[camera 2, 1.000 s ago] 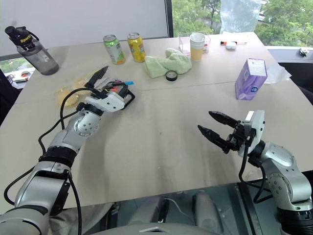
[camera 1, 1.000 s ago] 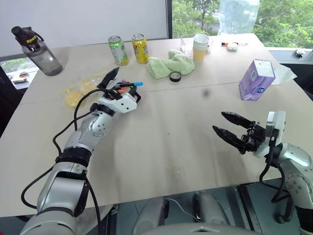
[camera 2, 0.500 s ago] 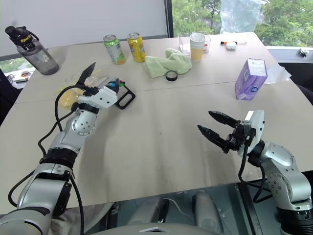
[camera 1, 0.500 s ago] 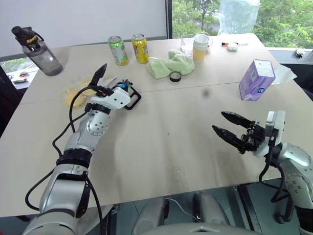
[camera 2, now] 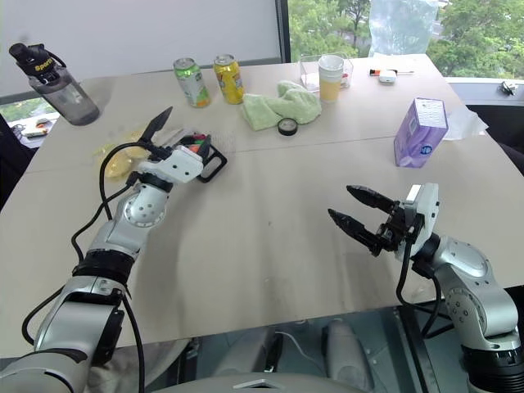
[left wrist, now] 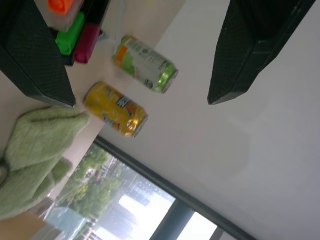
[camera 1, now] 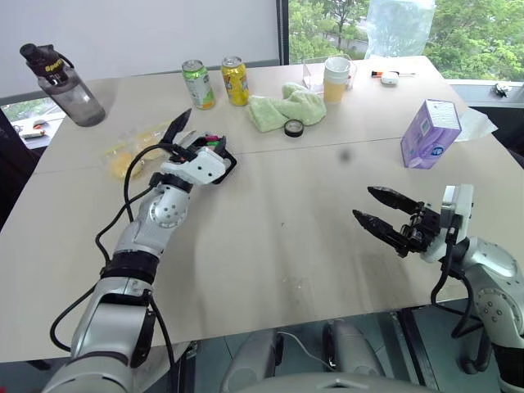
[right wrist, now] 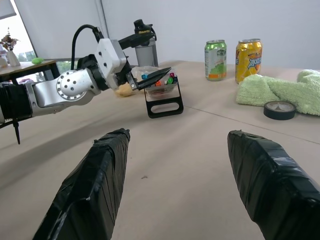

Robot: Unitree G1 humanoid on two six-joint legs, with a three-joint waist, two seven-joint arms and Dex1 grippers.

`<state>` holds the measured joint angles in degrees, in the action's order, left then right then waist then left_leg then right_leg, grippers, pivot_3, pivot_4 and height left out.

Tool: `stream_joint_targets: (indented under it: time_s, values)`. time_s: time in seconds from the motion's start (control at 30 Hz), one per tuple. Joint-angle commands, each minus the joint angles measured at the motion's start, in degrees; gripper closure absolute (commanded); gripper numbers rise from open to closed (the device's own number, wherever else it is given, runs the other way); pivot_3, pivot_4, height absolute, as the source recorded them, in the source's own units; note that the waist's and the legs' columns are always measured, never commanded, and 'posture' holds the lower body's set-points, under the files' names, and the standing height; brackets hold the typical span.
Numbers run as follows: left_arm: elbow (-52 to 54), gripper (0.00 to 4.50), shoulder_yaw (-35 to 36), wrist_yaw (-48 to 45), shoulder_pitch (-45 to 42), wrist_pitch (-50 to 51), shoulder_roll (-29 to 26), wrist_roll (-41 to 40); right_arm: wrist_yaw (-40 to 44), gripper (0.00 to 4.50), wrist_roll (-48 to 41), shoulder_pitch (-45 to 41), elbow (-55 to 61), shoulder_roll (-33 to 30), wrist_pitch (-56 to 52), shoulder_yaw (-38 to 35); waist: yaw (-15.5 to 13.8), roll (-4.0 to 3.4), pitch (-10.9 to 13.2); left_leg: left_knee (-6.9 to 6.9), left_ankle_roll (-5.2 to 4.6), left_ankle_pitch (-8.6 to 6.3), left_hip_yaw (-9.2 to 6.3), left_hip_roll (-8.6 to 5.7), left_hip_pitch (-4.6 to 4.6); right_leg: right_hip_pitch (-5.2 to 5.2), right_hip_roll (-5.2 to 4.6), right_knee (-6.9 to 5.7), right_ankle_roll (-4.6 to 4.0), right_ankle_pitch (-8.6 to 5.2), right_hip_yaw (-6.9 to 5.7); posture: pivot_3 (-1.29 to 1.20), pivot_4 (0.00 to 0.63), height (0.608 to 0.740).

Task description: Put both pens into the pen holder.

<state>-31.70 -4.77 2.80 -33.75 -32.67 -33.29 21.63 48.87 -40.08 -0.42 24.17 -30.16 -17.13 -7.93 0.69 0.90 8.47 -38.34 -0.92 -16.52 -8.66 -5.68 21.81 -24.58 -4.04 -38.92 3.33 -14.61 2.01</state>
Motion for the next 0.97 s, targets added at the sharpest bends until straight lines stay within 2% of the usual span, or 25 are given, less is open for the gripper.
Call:
stream_joint_targets:
  time_s: [0.03,0.13,0.27,0.33,0.5,0.77,0.97]
  values:
    - [6.75,0.04,0.27,-6.41,0.86,1.2,1.42,-5.77,0.3,1.14,-0.09,-0.53,1.75,0.16,1.11,-0.33,0.0,0.0,0.0,0.0,0.0,0.0,0.0,0.0,0.0,0.0,0.0,0.0,0.0,0.0,0.0,0.0,0.15,0.74]
    - [12.05,0.04,0.07,-13.92,3.48,5.2,3.31,-12.18,0.48,1.14,0.04,-0.68,1.51,0.22,1.2,-0.21,0.23,-0.01,-0.01,0.0,0.0,0.0,0.03,0.0,-0.02,0.0,0.01,0.0,0.0,0.0,0.04,0.0,0.15,0.74]
    - [24.05,0.04,1.47,-24.97,11.2,22.92,5.4,-25.83,0.8,1.14,0.22,-0.89,1.05,0.1,1.25,-0.28,0.45,-0.03,-0.02,0.01,-0.02,-0.01,0.09,0.02,-0.05,0.0,0.02,-0.03,0.0,0.0,0.13,0.0,0.15,0.74]
    - [29.23,0.04,1.9,-28.82,15.09,30.34,4.93,-30.47,1.04,1.14,0.62,-0.73,0.64,0.01,1.4,-0.19,0.48,-0.04,-0.02,0.01,-0.02,-0.01,0.08,0.04,-0.05,-0.01,0.04,-0.03,0.0,0.0,0.15,0.0,0.15,0.74]
    - [41.54,0.04,2.74,-36.23,26.0,41.63,1.86,-38.18,3.55,1.14,6.72,1.94,-3.25,-1.27,5.03,1.78,0.21,-0.04,-0.03,0.01,-0.03,-0.02,0.08,0.05,-0.07,0.01,0.05,-0.01,0.0,0.0,0.15,0.0,0.15,0.74]
    - [48.17,0.04,4.77,-39.65,36.74,45.34,-0.73,-39.47,6.09,1.14,14.48,4.96,-12.7,-1.93,13.11,2.72,-0.16,-0.09,-0.04,0.01,-0.07,-0.05,0.14,0.05,-0.32,0.3,0.04,0.04,0.0,-0.01,0.18,0.0,0.15,0.74]
    - [51.88,0.04,6.91,-40.64,40.24,46.32,-1.03,-40.58,7.26,1.14,16.37,5.49,-18.48,-1.32,17.34,3.11,-0.11,-0.13,-0.01,0.14,-0.14,-0.1,0.19,0.09,-0.85,0.81,0.04,0.15,0.0,-0.03,0.3,0.0,0.15,0.74]
